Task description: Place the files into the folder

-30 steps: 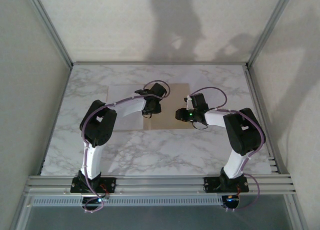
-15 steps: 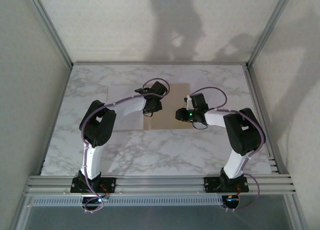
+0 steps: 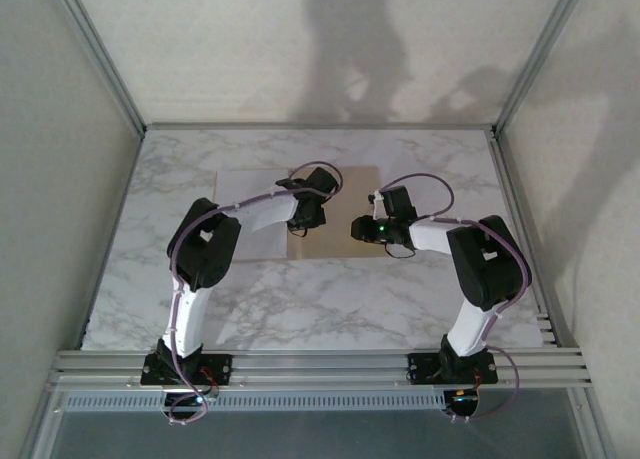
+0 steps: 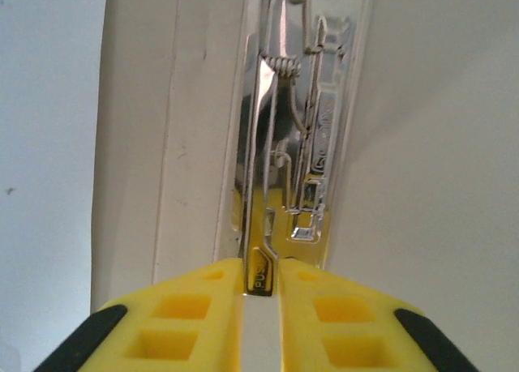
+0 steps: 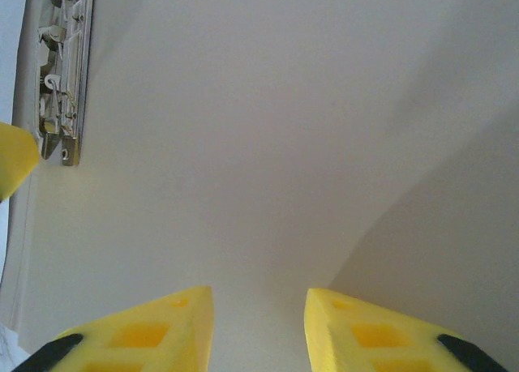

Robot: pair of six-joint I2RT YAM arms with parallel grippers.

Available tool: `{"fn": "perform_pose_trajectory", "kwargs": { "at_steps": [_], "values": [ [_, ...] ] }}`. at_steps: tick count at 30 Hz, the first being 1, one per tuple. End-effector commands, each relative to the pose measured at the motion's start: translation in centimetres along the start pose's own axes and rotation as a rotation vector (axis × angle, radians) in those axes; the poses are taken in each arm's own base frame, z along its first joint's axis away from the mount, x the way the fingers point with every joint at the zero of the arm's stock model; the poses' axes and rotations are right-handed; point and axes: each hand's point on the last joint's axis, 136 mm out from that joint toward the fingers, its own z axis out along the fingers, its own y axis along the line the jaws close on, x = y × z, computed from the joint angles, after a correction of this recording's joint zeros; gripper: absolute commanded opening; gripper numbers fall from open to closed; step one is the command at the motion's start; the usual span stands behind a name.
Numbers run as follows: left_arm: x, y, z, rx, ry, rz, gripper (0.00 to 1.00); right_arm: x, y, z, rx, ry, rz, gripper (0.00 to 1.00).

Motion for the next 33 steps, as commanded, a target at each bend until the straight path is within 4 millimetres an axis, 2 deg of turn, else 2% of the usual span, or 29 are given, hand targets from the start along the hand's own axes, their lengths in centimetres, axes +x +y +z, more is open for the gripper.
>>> {"fn": "perform_pose_trajectory", "kwargs": {
  "at_steps": [1, 7, 11, 17, 21, 31, 33],
  "values": [
    [0.4, 0.5, 0.2, -0.049, 0.011, 0.008, 0.14, 3.2, -1.5, -0.1, 0.062, 0.109, 0.029, 0.37],
    [0.1, 0.3, 0.0, -0.042, 0.004, 0.013, 0.11, 3.2, -1.5, -0.1, 0.059, 0.111, 0.030, 0.37],
    [0.1, 0.4, -0.1, -0.054, 0.003, 0.020, 0.19, 3.2, -1.5, -0.1, 0.059, 0.110, 0.029, 0.37],
    [0.2, 0.2, -0.1, -0.049, 0.004, 0.022, 0.17, 3.2, -1.6, 0.0, 0.060, 0.113, 0.029, 0.37],
    [0.5, -0.4, -0.1, -0.020, 0.016, 0.026, 0.23, 3.3, -1.6, 0.0, 0.058, 0.116, 0.031, 0.37],
    [0.5, -0.9, -0.4, 0.004, 0.018, 0.031, 0.23, 3.5, -1.6, 0.0, 0.058, 0.118, 0.033, 0.37],
    [0.5, -0.7, -0.5, -0.004, 0.013, 0.031, 0.19, 3.5, -1.5, 0.0, 0.054, 0.119, 0.032, 0.37]
  ]
}}
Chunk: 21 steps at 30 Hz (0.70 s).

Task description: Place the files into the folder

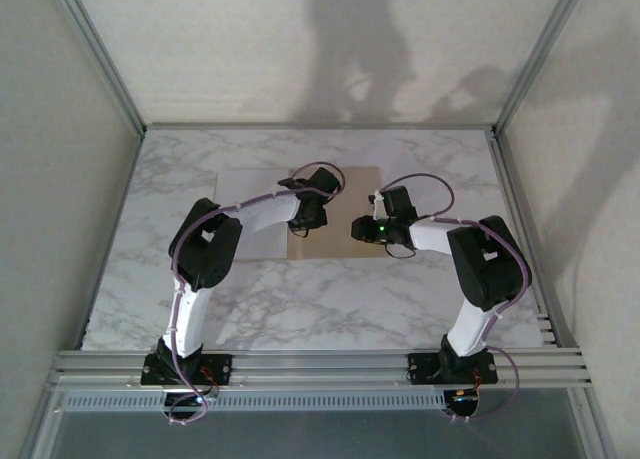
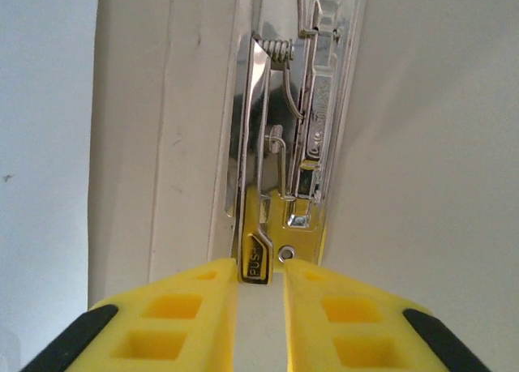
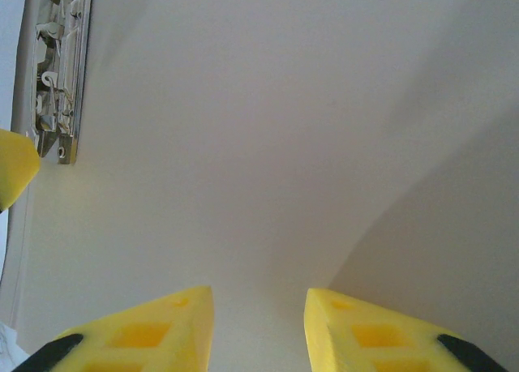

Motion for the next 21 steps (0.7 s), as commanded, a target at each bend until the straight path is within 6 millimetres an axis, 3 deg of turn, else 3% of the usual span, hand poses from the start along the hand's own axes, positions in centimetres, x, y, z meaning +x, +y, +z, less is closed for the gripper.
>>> {"fn": "perform_pose_trajectory", "kwargs": {
  "at_steps": [1, 11, 21],
  "values": [
    [0.31, -0.17, 0.02, -0.010, 0.005, 0.020, 0.16, 3.40, -1.47, 0.02, 0.053, 0.115, 0.030, 0.37],
    [0.31, 0.10, 0.29, -0.026, 0.000, 0.027, 0.15, 3.45, -1.53, -0.17, 0.058, 0.114, 0.028, 0.37],
    [0.18, 0.60, 0.49, -0.058, -0.004, 0.047, 0.22, 3.37, -1.50, -0.16, 0.057, 0.114, 0.028, 0.37]
  ]
}}
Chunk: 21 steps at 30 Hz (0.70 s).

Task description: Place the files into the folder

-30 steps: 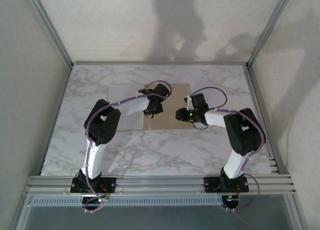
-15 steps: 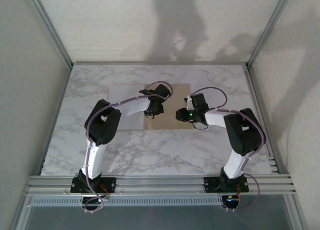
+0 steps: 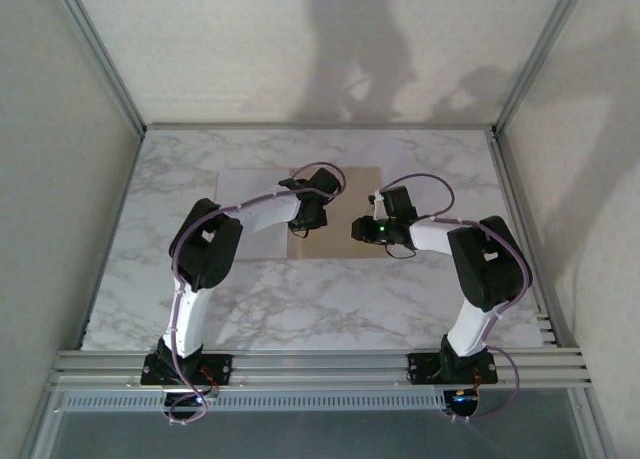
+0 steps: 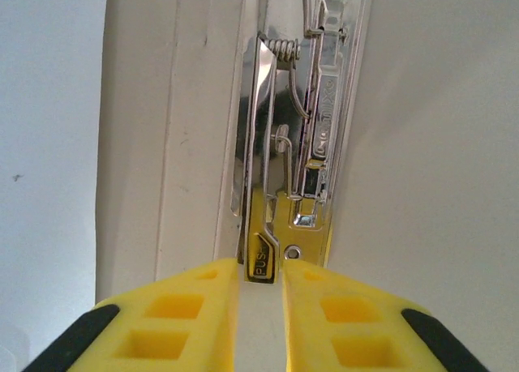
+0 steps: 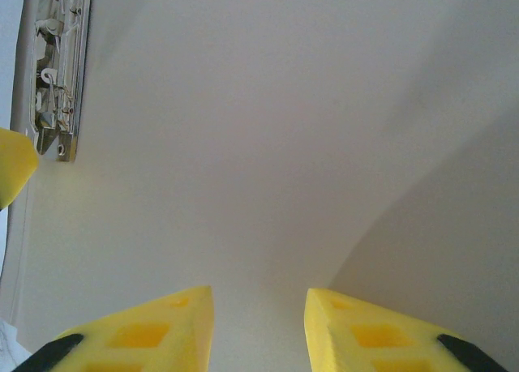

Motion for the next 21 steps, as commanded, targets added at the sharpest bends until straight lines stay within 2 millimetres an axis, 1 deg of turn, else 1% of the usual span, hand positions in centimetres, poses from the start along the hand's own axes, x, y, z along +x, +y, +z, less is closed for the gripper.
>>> {"fn": "perform_pose_trajectory", "kwargs": {
  "at_steps": [1, 12, 18, 21],
  "values": [
    [0.3, 0.4, 0.6, -0.041, 0.009, 0.031, 0.21, 3.3, -1.5, -0.1, 0.055, 0.111, 0.025, 0.37],
    [-0.2, 0.4, 0.7, -0.039, 0.005, 0.031, 0.15, 3.5, -1.5, -0.2, 0.052, 0.111, 0.019, 0.37],
    [0.2, 0.5, 1.1, -0.038, 0.016, 0.028, 0.14, 3.4, -1.4, -0.3, 0.050, 0.109, 0.015, 0.37],
    [1.0, 0.5, 1.6, -0.036, 0.038, 0.032, 0.12, 3.4, -1.4, -0.3, 0.050, 0.109, 0.016, 0.37]
  ]
}}
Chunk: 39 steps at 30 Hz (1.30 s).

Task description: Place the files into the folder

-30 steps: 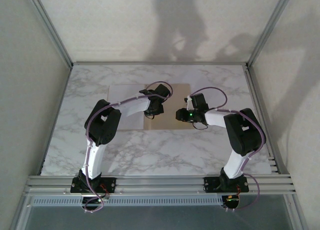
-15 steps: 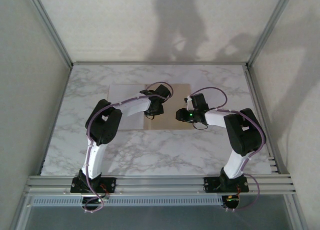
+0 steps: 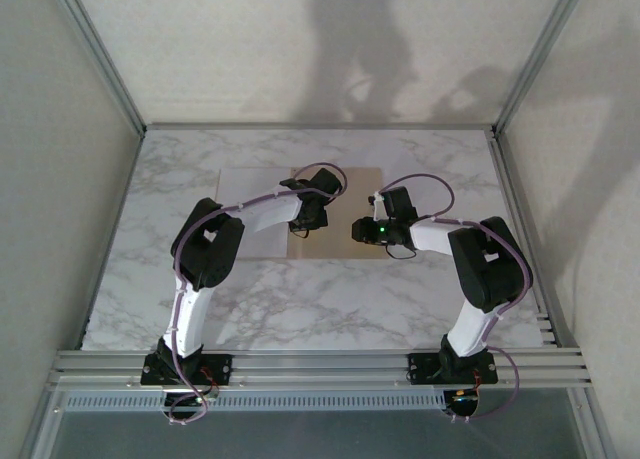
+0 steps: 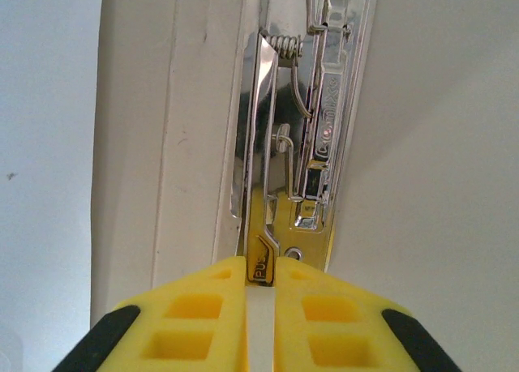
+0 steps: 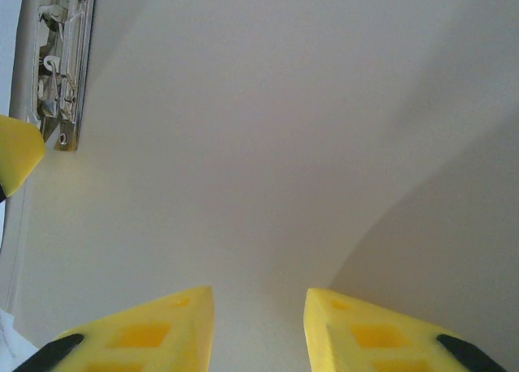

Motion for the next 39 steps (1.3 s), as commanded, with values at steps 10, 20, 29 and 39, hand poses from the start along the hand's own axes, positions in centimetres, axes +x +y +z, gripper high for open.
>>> {"fn": "perform_pose_trajectory", "kwargs": {
  "at_steps": [10, 20, 29, 39],
  "values": [
    [3.7, 0.7, 3.0, -0.031, 0.118, 0.043, 0.06, 3.3, -1.6, 0.0, 0.057, 0.108, 0.030, 0.36],
    [5.2, 1.0, 4.2, -0.028, 0.146, 0.041, 0.04, 3.3, -1.6, 0.1, 0.059, 0.114, 0.031, 0.36],
    [6.6, 0.0, 5.2, -0.007, 0.158, 0.050, 0.02, 3.4, -1.6, 0.1, 0.059, 0.120, 0.027, 0.36],
    [3.4, -1.5, 1.6, 0.031, 0.077, 0.030, 0.02, 3.2, -1.3, 0.1, 0.050, 0.126, 0.028, 0.36]
  ]
}}
